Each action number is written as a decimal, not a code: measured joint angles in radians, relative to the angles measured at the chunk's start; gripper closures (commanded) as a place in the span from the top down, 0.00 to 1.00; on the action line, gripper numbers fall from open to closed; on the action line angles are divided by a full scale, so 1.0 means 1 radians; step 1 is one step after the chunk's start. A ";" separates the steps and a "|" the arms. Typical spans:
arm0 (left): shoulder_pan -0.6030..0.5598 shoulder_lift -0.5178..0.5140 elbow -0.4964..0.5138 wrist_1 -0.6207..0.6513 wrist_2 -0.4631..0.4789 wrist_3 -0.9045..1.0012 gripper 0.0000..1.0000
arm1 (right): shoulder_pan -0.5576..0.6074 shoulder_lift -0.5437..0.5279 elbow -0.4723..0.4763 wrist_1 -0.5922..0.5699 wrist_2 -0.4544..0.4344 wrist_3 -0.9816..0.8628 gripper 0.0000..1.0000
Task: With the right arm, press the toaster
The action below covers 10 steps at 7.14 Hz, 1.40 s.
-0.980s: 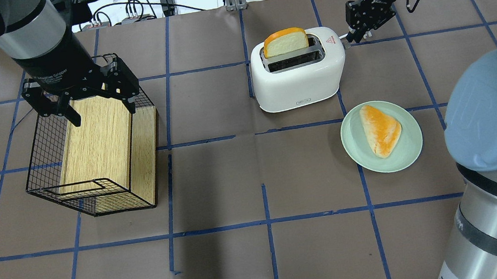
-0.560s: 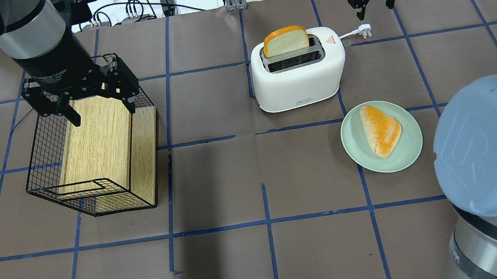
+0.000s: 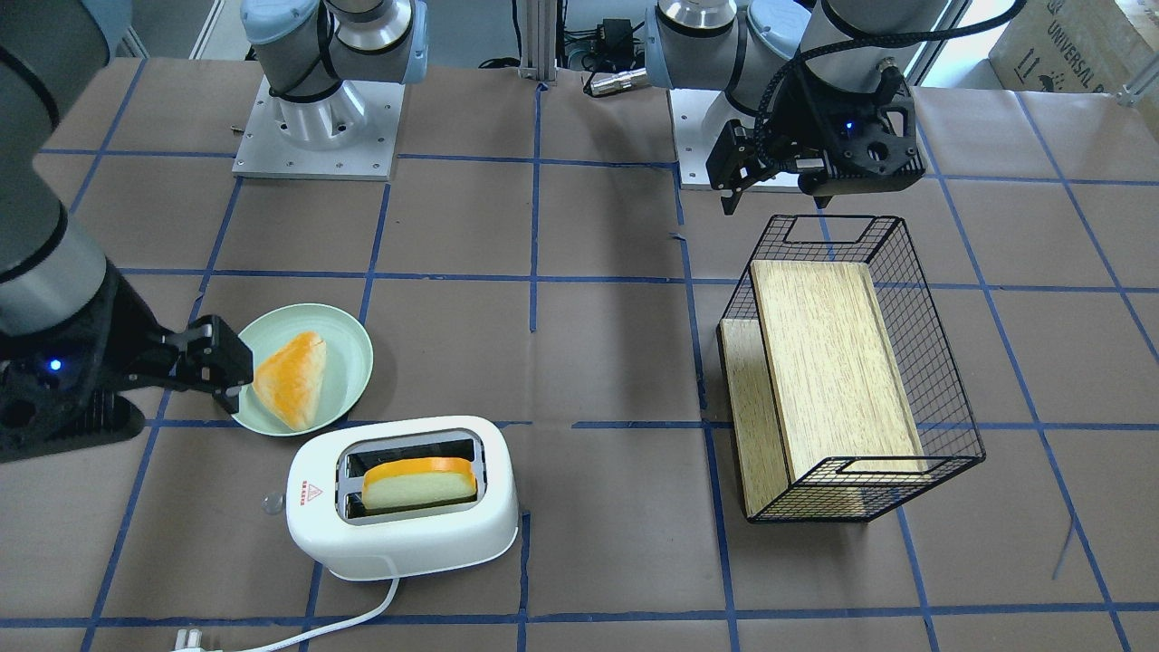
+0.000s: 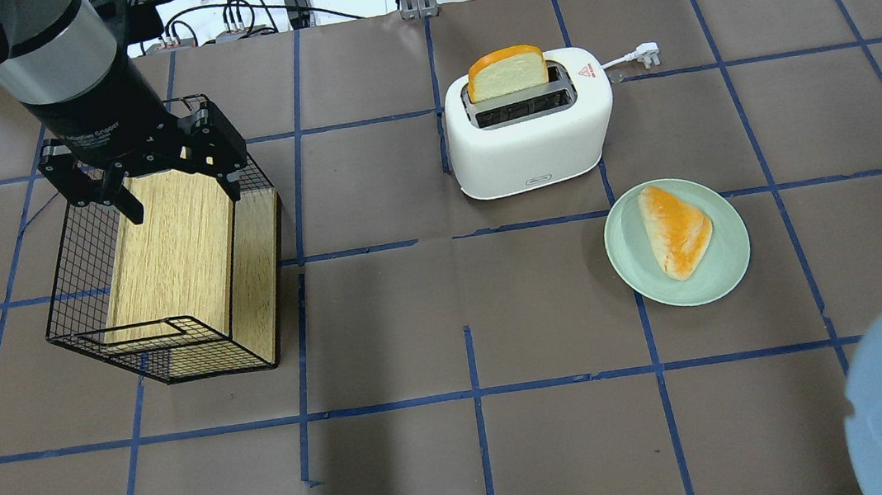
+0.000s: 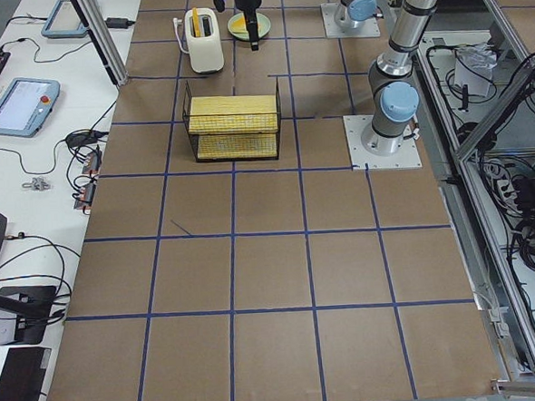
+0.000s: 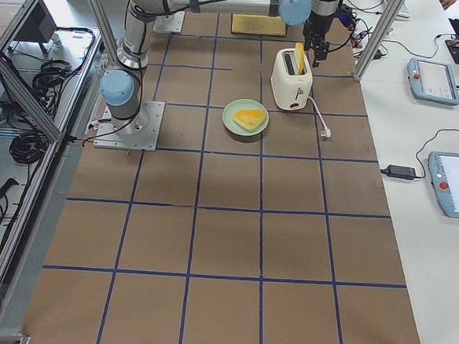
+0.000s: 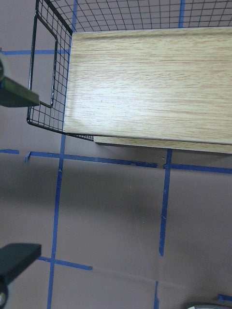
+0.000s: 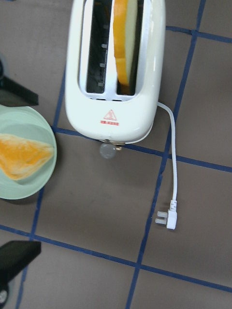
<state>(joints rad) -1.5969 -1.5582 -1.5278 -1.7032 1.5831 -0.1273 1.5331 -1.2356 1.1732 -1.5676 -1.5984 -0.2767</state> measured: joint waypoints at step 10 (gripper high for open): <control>0.000 0.000 0.000 0.000 0.000 0.000 1.00 | -0.016 -0.273 0.313 0.056 -0.007 0.154 1.00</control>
<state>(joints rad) -1.5969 -1.5580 -1.5278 -1.7036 1.5830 -0.1273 1.5171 -1.5090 1.4866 -1.5112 -1.6050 -0.1230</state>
